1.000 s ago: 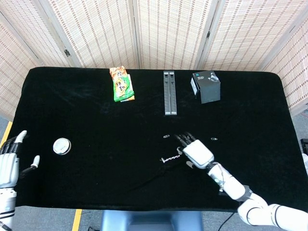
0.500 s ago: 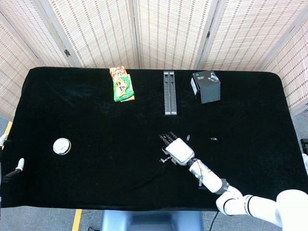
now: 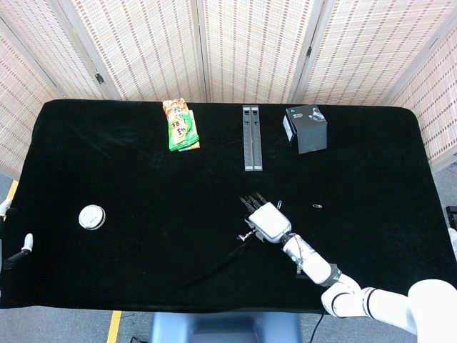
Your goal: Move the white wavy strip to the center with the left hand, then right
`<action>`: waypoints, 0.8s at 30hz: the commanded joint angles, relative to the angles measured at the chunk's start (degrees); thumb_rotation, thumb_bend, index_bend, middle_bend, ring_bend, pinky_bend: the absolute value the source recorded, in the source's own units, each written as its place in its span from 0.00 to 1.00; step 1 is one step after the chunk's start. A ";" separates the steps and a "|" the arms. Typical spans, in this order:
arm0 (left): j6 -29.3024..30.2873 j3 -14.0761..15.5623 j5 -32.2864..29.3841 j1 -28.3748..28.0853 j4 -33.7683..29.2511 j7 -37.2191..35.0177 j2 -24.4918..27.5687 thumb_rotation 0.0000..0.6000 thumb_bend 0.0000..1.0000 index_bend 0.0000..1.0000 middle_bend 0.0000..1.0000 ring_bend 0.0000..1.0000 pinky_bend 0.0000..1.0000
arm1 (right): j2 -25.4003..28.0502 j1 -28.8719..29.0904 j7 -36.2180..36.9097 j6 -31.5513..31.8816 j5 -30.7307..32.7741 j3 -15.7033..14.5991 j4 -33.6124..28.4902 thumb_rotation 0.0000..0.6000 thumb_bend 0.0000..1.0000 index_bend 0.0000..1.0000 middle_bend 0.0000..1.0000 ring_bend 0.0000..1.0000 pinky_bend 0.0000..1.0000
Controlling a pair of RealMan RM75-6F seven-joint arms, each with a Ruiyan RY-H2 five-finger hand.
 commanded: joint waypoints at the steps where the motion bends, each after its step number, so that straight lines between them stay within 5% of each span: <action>1: -0.46 -0.30 -0.06 -0.09 -0.01 0.40 -0.14 1.00 0.46 0.00 0.28 0.13 0.14 | 0.42 0.23 0.36 0.12 0.21 -0.06 -0.32 1.00 0.33 0.53 0.00 0.00 0.00; 24: -3.97 -1.95 -0.71 -0.45 0.47 1.68 -0.31 1.00 0.46 0.00 0.28 0.13 0.14 | 0.72 2.35 1.20 -1.84 3.71 -0.78 1.17 1.00 0.35 0.55 0.00 0.00 0.00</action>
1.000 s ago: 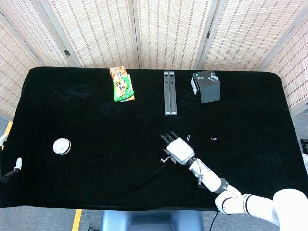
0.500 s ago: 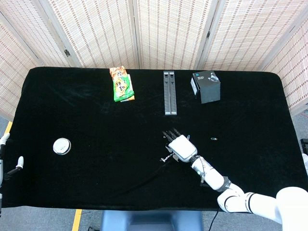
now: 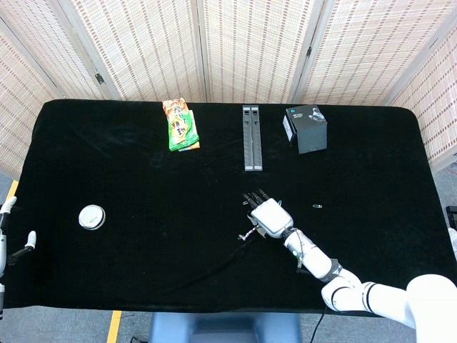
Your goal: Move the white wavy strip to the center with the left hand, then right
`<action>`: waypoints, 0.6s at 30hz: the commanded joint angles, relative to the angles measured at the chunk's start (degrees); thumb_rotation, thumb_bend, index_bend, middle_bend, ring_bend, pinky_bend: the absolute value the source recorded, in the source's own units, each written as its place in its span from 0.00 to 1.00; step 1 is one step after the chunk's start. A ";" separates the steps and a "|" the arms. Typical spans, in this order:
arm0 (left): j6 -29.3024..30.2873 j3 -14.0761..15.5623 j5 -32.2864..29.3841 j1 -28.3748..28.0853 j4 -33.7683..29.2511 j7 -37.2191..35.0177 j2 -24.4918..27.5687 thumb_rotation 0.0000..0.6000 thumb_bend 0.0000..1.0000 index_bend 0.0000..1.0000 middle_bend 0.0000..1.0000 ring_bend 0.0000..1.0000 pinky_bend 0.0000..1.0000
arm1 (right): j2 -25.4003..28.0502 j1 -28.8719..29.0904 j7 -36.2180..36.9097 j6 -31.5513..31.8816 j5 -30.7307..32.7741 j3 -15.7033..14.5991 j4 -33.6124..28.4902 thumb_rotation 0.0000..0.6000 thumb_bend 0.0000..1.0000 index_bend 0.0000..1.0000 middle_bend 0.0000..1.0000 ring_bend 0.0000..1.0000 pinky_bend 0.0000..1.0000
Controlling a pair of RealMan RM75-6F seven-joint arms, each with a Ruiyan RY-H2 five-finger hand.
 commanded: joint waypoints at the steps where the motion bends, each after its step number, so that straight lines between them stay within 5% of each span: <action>1: -0.14 -0.07 0.02 0.01 -0.05 0.13 0.02 1.00 0.46 0.00 0.28 0.13 0.14 | 0.05 0.09 -0.24 0.08 0.21 -0.13 -0.02 1.00 0.35 0.56 0.00 0.00 0.00; 18: -0.78 -0.95 -1.09 0.56 -0.21 0.84 0.09 1.00 0.46 0.00 0.28 0.13 0.14 | 0.28 0.79 -3.40 -1.18 4.33 -0.16 -0.21 1.00 0.46 0.77 0.06 0.00 0.00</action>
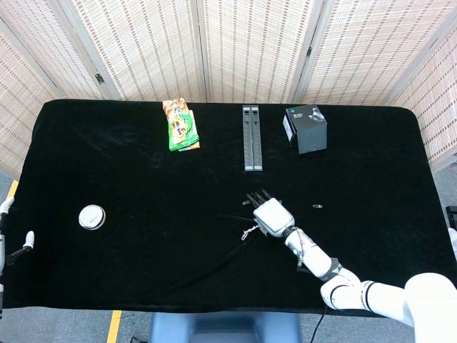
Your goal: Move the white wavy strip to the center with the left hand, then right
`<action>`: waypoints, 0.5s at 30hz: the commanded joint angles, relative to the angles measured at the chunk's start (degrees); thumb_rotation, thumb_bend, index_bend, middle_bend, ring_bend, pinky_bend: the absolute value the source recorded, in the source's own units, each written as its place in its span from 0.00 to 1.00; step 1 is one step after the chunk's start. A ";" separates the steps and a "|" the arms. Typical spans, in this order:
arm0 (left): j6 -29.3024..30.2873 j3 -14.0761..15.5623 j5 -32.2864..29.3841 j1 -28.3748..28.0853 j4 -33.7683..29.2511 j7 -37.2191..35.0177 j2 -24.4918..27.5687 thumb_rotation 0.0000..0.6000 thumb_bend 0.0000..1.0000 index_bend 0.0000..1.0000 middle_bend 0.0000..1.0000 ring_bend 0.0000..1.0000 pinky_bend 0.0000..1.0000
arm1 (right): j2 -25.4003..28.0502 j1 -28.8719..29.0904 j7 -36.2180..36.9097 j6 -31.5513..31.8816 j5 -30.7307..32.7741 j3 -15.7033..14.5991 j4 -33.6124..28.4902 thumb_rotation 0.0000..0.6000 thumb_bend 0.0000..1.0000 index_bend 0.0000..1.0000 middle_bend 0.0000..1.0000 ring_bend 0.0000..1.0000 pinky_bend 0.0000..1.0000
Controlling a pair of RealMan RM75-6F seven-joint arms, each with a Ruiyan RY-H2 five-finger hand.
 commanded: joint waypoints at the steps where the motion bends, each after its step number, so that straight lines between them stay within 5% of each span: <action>1: 0.20 -0.11 -0.11 0.22 -0.14 -0.02 0.10 1.00 0.46 0.00 0.28 0.13 0.14 | 0.38 0.01 0.19 0.11 0.52 0.21 -0.61 1.00 0.47 0.78 0.07 0.00 0.00; 15: 0.52 -0.44 -0.06 0.73 -0.57 0.50 0.24 1.00 0.46 0.00 0.28 0.13 0.14 | 1.51 0.26 1.21 1.18 0.52 0.02 -2.10 1.00 0.50 0.82 0.10 0.00 0.00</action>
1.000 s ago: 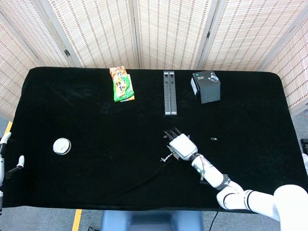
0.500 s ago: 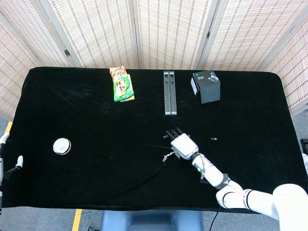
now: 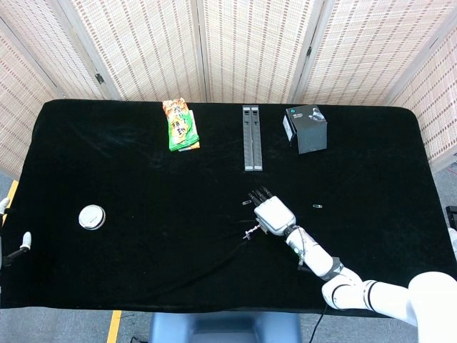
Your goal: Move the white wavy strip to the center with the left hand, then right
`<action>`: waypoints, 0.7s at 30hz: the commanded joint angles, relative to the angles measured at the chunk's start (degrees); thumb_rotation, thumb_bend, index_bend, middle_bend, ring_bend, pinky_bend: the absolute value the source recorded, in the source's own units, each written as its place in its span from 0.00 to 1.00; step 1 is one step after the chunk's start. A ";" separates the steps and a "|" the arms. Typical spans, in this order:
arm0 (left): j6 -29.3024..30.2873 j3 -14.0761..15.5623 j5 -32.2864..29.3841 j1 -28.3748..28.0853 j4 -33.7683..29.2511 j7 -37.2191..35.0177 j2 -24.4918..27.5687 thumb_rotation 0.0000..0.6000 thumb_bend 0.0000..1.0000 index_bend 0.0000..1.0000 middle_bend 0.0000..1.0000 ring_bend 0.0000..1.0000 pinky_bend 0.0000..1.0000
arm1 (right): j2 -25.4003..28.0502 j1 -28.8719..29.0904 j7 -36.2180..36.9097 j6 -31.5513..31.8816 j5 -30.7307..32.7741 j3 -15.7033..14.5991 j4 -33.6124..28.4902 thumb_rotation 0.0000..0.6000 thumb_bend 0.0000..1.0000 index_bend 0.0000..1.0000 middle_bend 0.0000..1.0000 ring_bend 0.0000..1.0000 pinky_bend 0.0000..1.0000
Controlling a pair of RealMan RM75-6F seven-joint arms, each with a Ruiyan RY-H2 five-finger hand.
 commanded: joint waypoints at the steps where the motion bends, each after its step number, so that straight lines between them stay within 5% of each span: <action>1: 0.10 -0.05 0.05 0.07 -0.05 0.00 0.04 1.00 0.46 0.00 0.28 0.13 0.14 | 0.18 -0.03 -0.14 0.58 -0.25 -0.04 -0.27 1.00 0.50 0.82 0.10 0.00 0.00; 13: 0.96 0.12 0.90 0.56 -1.06 0.74 0.29 1.00 0.46 0.00 0.28 0.13 0.14 | 3.54 -1.15 -0.32 5.46 -1.09 1.09 -3.62 1.00 0.50 0.82 0.11 0.00 0.00; 21: 1.31 0.41 1.78 0.61 -1.28 1.06 -0.01 1.00 0.46 0.00 0.28 0.13 0.14 | 8.29 -0.96 -6.81 3.40 3.55 1.30 -3.36 1.00 0.50 0.82 0.11 0.00 0.00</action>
